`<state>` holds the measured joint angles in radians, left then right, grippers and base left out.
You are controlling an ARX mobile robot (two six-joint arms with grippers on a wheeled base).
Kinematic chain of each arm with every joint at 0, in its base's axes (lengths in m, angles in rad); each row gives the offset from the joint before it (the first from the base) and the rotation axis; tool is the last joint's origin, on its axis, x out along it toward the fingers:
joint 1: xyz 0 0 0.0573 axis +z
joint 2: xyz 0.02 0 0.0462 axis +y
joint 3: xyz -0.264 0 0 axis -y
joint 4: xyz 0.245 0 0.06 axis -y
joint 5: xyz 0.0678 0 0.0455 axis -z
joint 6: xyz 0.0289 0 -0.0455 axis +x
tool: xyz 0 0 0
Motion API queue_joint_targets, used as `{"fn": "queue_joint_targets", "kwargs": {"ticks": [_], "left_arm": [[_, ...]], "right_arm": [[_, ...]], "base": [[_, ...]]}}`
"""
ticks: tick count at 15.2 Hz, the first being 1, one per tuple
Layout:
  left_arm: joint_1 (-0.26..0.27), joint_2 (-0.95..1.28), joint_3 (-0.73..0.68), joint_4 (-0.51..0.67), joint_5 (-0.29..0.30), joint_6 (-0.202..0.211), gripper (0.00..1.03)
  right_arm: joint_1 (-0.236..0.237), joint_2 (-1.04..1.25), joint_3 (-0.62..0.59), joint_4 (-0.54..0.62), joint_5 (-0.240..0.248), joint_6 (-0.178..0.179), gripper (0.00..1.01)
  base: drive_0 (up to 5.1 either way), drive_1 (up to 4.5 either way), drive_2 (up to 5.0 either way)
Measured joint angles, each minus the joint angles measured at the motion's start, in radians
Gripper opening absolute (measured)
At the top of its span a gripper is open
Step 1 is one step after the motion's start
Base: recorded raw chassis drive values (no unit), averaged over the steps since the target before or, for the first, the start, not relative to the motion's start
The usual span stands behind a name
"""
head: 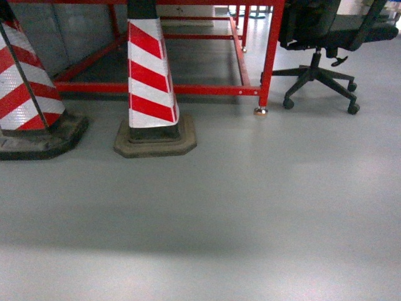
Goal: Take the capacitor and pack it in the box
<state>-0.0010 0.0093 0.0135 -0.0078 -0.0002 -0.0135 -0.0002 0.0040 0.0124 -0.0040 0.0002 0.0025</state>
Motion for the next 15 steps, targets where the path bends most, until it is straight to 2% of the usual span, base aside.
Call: {"fn": "queue_joint_targets", "kwargs": {"ticks": [12, 15], "left_arm": [[0.0, 0.0, 0.0, 0.001, -0.002, 0.0, 0.44], [0.0, 0.0, 0.0, 0.001, -0.002, 0.0, 0.44]], "right_arm": [[0.0, 0.0, 0.0, -0.001, -0.002, 0.0, 0.98], [0.0, 0.0, 0.0, -0.002, -0.001, 0.0, 0.98]], "base": [[-5.0, 2.42, 2.4], [-0.1, 3.78, -3.9]]}}
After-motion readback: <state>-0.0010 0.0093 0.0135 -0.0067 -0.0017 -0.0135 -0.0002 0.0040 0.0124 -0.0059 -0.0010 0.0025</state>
